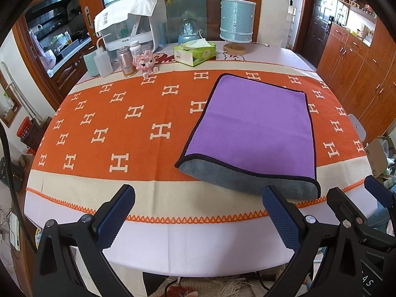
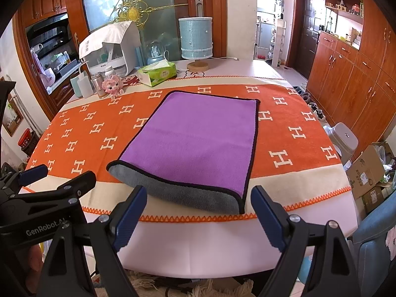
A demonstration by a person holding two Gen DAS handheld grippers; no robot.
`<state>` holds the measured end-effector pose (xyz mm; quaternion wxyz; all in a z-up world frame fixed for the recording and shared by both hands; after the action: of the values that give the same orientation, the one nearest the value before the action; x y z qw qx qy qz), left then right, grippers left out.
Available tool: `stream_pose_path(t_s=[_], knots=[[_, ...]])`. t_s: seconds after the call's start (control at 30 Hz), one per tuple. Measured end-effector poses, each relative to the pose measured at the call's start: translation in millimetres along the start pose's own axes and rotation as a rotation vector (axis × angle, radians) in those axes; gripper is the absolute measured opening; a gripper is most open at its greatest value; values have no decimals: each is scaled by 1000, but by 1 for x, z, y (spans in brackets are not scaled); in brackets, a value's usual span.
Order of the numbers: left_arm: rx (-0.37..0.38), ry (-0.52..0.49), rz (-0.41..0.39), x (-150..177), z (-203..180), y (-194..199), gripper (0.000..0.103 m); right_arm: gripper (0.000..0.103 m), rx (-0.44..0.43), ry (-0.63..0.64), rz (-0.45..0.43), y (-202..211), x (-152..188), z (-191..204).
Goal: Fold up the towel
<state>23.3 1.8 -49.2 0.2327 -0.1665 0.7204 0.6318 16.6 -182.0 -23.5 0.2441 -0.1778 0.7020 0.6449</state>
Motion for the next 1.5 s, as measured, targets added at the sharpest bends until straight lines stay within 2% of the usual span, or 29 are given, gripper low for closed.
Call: stream_pose_path(t_s=[0.3,0.47,0.93,1.23,1.37,1.5], knots=[[3,-1,1,-3,3,1,102,87,1,-1,33,-9,-3,-3],[8,-5,-8,-10,2,1,102,87,14,11,16,-9,-6,-3],[31,-81,-25,-30,-7,-8,102,87,16,-21,-2,-12,-18,-13],[22,-153,-68,-47,-3,-22,102,86,16,-63,5,-26,-22,-30],[48,-173,-28,-52,4,-39,102,86,35,-75,10,-36,-20,-39],[99,-177,50,-54,13,-67,102,83,24,-79,22,-48,-15,-49]])
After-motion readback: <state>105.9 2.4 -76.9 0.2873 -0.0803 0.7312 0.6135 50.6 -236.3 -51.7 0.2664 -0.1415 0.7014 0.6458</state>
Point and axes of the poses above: each gripper's, at about its wrist camera, not at the fingertips, and y roughly against the way its jaws point, z to its left, x to its underside, the point moved 4 cm from there along -y, roughly the way its jaws point, and after that the axes turned 8 degrees about x, right-handed, at the moved point
